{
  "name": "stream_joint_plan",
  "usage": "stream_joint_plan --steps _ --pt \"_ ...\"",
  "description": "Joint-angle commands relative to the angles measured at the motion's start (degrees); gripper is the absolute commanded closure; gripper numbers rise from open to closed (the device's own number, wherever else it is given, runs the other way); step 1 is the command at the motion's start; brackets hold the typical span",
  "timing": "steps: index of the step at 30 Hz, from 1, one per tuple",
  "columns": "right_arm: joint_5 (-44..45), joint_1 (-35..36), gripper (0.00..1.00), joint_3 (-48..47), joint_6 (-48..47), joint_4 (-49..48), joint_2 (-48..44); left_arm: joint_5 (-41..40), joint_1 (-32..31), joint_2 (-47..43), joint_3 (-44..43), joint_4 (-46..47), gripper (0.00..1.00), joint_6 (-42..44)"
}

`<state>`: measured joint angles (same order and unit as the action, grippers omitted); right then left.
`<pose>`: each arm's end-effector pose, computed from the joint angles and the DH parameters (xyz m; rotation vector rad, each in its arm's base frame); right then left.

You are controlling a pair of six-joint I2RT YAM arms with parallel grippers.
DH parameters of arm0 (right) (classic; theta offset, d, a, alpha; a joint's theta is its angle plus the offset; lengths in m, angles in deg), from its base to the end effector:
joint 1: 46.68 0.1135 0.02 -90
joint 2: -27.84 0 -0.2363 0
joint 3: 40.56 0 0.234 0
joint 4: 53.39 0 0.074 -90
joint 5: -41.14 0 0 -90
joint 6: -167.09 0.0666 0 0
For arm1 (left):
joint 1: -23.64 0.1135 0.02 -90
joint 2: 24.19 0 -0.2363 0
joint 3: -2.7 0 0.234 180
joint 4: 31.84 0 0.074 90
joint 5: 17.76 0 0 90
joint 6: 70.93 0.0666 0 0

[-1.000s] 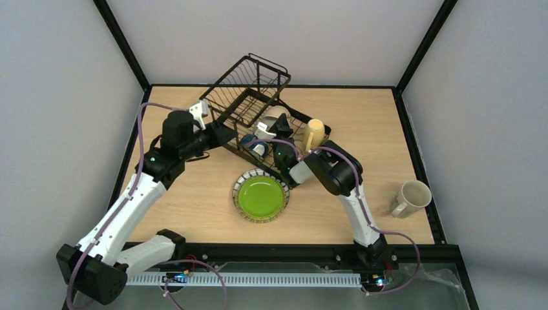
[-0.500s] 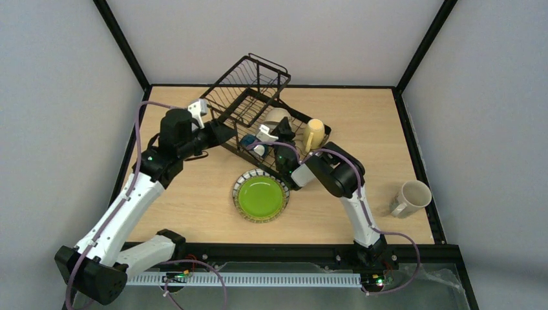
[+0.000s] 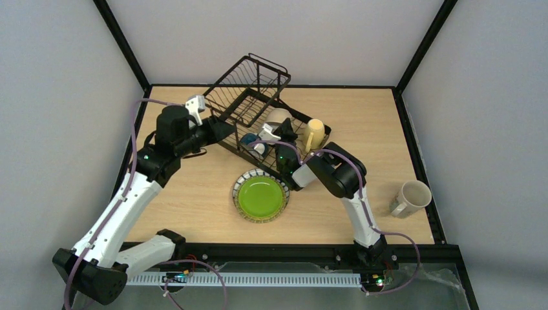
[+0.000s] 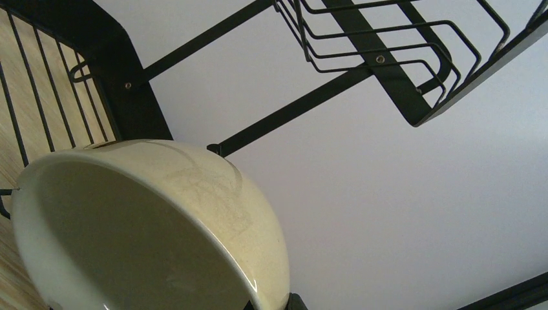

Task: Load the mixed dishes into the dish rack
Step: Insert the bowl into the dish rack.

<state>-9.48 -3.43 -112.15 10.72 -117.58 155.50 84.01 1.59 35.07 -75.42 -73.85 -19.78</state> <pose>0.3343 0.2565 0.1241 -0.8114 1.2790 -0.8144 0.2254 -0.1059 0.3375 -0.1633 2.0707 -0.8773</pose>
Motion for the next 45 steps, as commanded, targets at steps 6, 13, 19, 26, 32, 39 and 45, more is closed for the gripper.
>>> stream_joint_plan --steps 6,13,19,26,32,39,45 --pt "1.20 3.80 1.00 0.72 2.39 6.26 2.78 0.94 0.42 0.64 -2.15 -1.46 0.01 0.13" --pt "1.95 4.62 1.00 -0.84 2.81 8.42 1.11 1.11 0.44 1.46 -4.19 -2.37 0.01 0.35" --pt "4.62 5.18 1.00 -3.51 4.81 11.97 -0.18 1.66 0.42 1.64 -4.65 -2.58 0.01 0.09" --pt "6.67 5.36 1.00 -7.98 4.31 13.90 2.08 1.95 0.42 1.98 -5.89 -3.28 0.01 0.25" --pt "8.19 5.36 1.00 -11.10 4.58 14.32 4.74 1.95 0.44 1.99 -4.89 -2.96 0.01 0.27" --pt "10.89 5.33 1.00 -12.37 1.75 10.69 8.17 1.69 0.48 1.99 -4.60 -3.06 0.01 0.72" --pt "12.50 4.74 1.00 -12.38 -2.09 6.38 10.83 1.58 0.42 2.00 -4.07 -3.18 0.01 1.13"
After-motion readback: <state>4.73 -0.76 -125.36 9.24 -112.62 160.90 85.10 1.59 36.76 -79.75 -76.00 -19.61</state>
